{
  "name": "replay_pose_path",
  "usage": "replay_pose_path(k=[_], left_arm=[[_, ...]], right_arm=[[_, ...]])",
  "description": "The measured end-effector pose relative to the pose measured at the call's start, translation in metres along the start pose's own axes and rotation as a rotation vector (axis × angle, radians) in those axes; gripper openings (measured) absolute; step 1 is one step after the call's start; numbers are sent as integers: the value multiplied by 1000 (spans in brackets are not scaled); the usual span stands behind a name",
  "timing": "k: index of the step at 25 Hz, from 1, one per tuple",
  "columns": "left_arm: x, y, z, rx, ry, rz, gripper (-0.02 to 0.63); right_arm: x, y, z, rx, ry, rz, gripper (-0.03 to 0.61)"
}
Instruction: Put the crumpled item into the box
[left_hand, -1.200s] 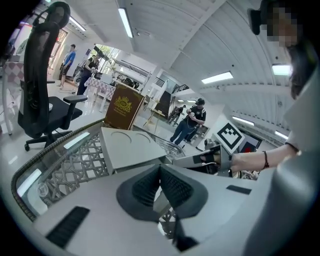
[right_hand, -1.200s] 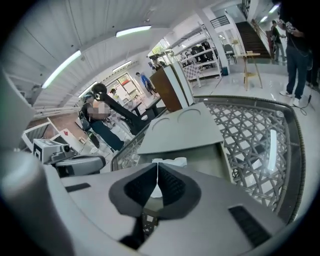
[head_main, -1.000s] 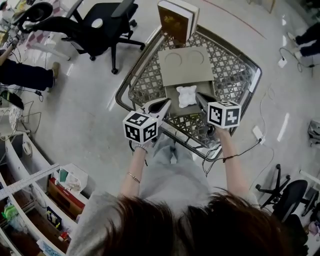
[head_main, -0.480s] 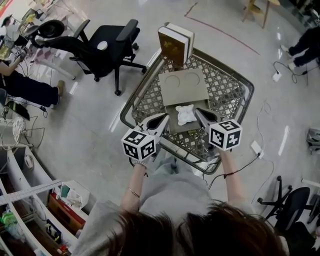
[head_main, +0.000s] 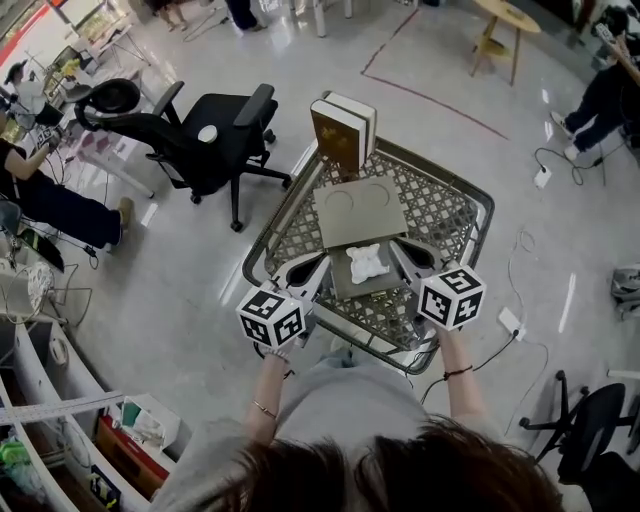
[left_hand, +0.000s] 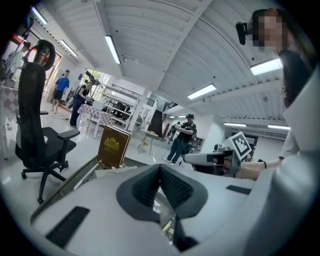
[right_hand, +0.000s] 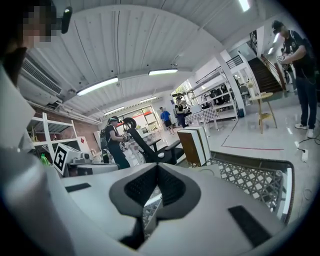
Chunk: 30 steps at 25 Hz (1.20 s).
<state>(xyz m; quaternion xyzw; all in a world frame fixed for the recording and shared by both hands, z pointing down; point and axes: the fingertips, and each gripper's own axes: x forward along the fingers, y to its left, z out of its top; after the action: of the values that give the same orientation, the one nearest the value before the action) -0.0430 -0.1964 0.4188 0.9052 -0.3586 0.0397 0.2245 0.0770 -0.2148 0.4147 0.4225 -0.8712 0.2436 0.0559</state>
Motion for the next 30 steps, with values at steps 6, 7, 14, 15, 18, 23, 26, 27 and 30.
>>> replay_pose_path(k=[6,7,14,15,18,23,26,27,30], left_arm=[[-4,-2,22,33,-44,-2,17],[-6,-3,28,39,-55,0,17],[-20,-5,67,82,-130,20,17],[-22,-6,73,93,-144,25,17],[-29,-7,90,126,-178,35,17],[-31,-7,106,156,-211,35,17],[-36,-8,114,177,-228,43,17],[-38,-8,117,186,-233,46,17],[-42,-7,125,199,-254,54,17]], right_arm=[[-11,-1,29,-26,-78,-11,21],[-13,0,34,-35,-90,-12,21],[-33,-1,71,-58,-201,-31,21],[-35,-1,75,-66,-211,-36,21],[-41,0,89,-86,-241,-44,21],[-49,-3,108,-116,-288,-65,21],[-55,-2,117,-126,-311,-73,21],[-57,-2,119,-132,-317,-76,21],[-61,-3,125,-156,-330,-88,21]])
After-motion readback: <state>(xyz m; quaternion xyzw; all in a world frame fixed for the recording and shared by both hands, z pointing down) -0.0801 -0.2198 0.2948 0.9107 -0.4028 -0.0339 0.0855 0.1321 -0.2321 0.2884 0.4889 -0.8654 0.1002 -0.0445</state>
